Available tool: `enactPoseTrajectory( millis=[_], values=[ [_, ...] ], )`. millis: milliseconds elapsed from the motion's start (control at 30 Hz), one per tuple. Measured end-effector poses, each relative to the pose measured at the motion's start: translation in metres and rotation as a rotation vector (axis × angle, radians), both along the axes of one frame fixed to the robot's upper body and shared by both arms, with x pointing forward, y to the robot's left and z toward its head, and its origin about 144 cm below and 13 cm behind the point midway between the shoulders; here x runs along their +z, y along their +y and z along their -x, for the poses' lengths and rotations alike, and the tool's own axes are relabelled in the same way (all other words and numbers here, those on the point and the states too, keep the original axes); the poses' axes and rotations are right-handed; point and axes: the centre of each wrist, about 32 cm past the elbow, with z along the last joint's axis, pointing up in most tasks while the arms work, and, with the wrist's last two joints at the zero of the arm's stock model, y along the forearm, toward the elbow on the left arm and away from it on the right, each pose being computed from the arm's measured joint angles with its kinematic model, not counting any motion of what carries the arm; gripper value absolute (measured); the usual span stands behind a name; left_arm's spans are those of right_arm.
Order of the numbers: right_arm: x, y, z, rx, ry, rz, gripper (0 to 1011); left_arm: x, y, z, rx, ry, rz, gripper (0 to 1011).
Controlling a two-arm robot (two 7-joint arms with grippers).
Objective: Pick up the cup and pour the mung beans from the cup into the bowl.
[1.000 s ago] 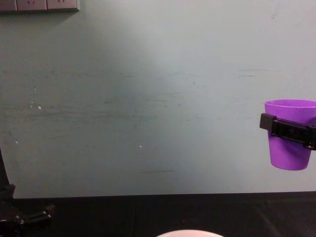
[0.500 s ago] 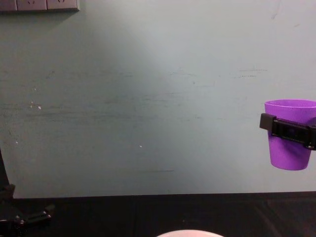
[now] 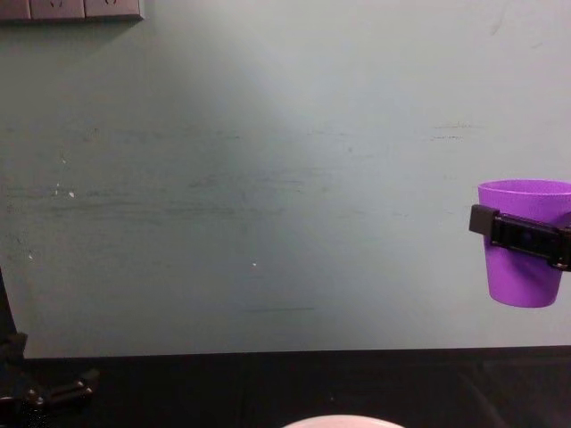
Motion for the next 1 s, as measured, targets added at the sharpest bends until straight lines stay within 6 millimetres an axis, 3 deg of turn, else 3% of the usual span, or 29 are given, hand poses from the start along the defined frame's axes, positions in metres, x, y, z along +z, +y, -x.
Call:
enactPoseTrajectory(
  millis=[1000],
  values=[
    [0.0, 0.0, 0.0, 0.0, 0.0, 0.0, 741, 0.0, 0.0, 0.0, 0.0, 0.0, 0.0, 1000]
  ],
)
